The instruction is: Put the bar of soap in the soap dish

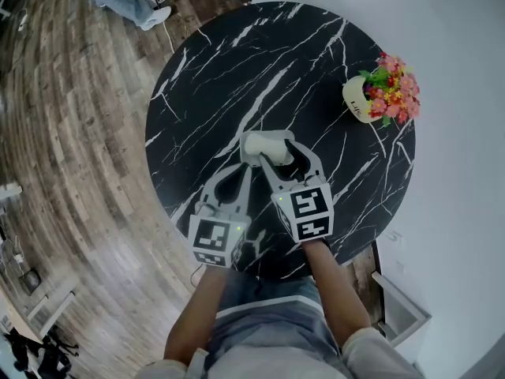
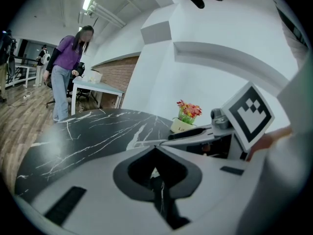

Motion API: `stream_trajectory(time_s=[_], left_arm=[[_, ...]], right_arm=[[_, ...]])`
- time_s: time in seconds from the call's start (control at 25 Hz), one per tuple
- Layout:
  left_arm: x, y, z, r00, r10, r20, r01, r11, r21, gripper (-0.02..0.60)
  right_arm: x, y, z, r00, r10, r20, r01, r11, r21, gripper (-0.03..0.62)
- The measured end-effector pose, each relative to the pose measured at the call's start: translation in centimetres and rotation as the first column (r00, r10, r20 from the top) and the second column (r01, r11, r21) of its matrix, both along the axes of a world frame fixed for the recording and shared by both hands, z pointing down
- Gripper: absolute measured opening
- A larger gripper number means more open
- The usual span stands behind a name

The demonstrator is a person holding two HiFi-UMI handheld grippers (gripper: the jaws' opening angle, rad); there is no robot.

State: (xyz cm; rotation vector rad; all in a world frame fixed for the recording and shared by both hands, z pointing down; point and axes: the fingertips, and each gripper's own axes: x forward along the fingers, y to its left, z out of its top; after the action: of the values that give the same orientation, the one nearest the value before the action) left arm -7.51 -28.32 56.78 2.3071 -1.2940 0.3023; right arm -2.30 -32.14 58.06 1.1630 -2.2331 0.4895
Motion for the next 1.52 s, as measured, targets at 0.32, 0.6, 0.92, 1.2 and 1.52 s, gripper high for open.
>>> stream_trajectory(time_s=[0.32,0.6,0.92,1.2,1.52], left_arm=[[0.3,0.2,-0.6,1.0,0.011,0.002,-0.011,1.0,0.013,0.002],[0.0,0.7,-2.0,1.0,0.018,0.003,-0.018,0.999,0.026,0.002],[-0.6,1.9,-7.5,1.0,0.012,-0.022,-0.009,0.993,0.118,0.002],[-0.1,3.4,-14.0,0.998,0.053,-0.039,-0.043,0.975,0.22,0.002],[1.4,6.6,-20.6,0.989,0.141,-0.038,-0.123,0.945,0.302,0.002]], right_arm=[[0.0,1.1,-0.1,1.0,0.009,0.002,-0.009,1.0,-0.002,0.229],[0.3,2.0,-3.7,0.993,0.048,0.109,-0.059,0.994,0.094,0.126],[0.5,4.4,-9.3,0.987,0.036,0.159,-0.071,0.973,0.221,0.037],[0.6,7.4,-16.1,0.98,0.023,0.197,-0.087,0.943,0.32,0.029],[1.0,11.2,-23.5,0.968,0.038,0.249,-0.14,0.902,0.408,0.018]])
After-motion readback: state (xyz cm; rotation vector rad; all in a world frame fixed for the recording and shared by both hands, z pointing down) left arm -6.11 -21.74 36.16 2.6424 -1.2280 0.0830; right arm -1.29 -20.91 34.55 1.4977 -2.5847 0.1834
